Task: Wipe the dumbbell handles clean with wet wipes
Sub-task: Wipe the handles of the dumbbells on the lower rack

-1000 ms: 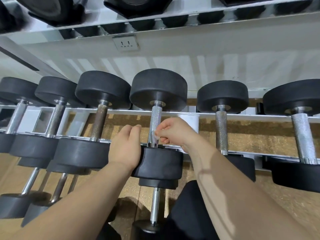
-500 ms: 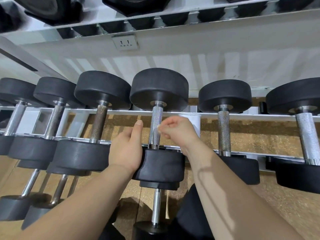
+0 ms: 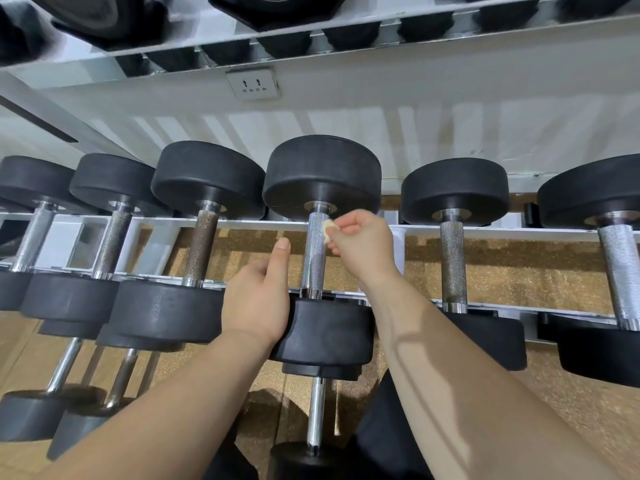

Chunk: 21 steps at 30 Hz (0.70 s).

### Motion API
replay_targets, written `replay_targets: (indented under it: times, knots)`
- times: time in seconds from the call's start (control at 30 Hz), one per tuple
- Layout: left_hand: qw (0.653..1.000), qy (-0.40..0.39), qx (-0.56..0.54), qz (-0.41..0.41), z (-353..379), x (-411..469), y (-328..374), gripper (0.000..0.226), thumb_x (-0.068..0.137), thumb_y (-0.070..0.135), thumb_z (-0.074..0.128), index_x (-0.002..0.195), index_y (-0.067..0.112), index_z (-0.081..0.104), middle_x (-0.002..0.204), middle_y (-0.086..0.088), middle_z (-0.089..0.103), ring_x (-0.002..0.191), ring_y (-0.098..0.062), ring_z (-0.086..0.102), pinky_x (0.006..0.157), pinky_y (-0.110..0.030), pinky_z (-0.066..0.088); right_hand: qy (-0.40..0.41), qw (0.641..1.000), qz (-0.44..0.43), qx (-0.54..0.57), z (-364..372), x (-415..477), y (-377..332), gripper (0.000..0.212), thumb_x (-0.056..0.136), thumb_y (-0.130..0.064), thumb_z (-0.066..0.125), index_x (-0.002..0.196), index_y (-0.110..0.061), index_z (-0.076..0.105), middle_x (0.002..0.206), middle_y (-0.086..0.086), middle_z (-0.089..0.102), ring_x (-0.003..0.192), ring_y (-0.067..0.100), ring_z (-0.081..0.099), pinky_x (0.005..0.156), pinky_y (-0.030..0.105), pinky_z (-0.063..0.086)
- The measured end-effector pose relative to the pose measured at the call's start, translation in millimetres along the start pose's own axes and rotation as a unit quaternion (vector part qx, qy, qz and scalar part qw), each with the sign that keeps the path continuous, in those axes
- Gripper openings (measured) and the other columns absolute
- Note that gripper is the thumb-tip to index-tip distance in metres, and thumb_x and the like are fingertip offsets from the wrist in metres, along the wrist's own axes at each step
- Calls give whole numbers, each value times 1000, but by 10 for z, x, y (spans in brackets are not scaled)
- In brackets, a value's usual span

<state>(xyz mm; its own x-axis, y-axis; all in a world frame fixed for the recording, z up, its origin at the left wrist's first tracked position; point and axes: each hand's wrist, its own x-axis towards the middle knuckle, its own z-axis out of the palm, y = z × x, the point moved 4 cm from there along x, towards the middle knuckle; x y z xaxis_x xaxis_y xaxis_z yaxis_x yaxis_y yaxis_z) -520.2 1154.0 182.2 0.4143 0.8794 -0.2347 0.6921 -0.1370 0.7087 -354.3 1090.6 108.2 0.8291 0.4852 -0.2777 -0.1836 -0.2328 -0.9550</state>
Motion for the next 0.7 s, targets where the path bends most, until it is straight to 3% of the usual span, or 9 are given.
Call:
replay_targets:
  times: [0.1, 0.27, 0.43, 0.5, 0.6, 0.7]
  knots:
    - [1000, 2, -2, 6, 1, 14, -12, 77, 97, 68, 33, 94, -2, 65, 89, -10, 67, 83, -18, 59, 70, -27, 39, 11, 1000, -18, -16, -6, 73, -92, 16, 84, -15, 72, 70, -22, 69, 62, -2, 70, 62, 13, 68, 60, 30, 56]
    - [1000, -3, 2, 3, -4, 32, -42, 76, 96, 70, 32, 91, 2, 66, 86, -5, 67, 83, -16, 59, 68, -25, 39, -104, 991, 24, -85, 1, -163, 82, 18, 80, -11, 76, 65, -14, 67, 60, 5, 71, 58, 15, 66, 70, 36, 59]
    - [1000, -3, -1, 10, 6, 23, -19, 75, 97, 68, 30, 92, 2, 66, 86, -4, 65, 83, -13, 57, 67, -31, 39, -7, 1000, -7, -18, 34, 69, -52, 20, 84, -16, 70, 66, -21, 65, 58, -1, 67, 60, 16, 64, 65, 36, 57]
    - [1000, -1, -6, 11, 4, 17, -26, 76, 98, 68, 28, 93, 3, 66, 87, -3, 64, 83, -12, 56, 71, -36, 37, -5, 1000, -7, -7, 32, 113, -67, 21, 85, -16, 71, 66, -22, 65, 59, -2, 67, 63, 17, 64, 67, 37, 57]
    - [1000, 3, -10, 9, -1, 30, -41, 71, 98, 68, 26, 88, 9, 66, 89, -1, 64, 85, -10, 55, 78, -37, 36, -99, 994, 18, -43, 13, -63, 47, 21, 83, -13, 73, 66, -17, 63, 61, 6, 69, 58, 17, 63, 67, 39, 57]
    - [1000, 6, -3, 11, 3, 48, -40, 71, 99, 67, 26, 85, 9, 66, 88, -1, 65, 85, -12, 56, 80, -37, 36, -224, 965, 50, -126, -6, -319, 158, 27, 82, -12, 77, 61, -18, 61, 55, 2, 67, 53, 13, 60, 59, 28, 53]
